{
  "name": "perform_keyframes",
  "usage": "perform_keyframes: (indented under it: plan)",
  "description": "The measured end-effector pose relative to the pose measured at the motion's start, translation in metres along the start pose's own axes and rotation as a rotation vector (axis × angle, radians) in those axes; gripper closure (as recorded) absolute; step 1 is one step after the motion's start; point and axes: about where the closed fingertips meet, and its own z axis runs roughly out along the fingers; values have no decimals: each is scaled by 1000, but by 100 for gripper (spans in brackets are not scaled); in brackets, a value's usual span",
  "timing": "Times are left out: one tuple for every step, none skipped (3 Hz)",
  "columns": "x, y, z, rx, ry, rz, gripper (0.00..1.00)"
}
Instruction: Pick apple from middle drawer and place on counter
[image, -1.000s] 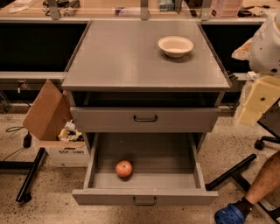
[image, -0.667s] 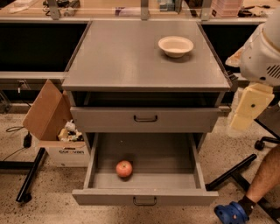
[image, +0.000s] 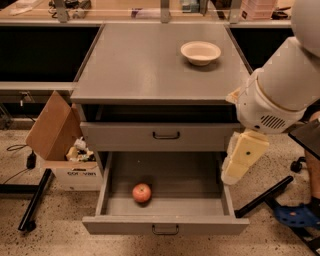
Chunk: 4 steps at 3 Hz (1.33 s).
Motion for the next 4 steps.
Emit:
perform_keyframes:
  plan:
    - [0,0,0,0,0,0,0]
    - [33,-19,72,-6,-9,-12,0]
    - [76,-43,171,-33,-47,-84,0]
    - [91,-78,258,6,-97,-166,0]
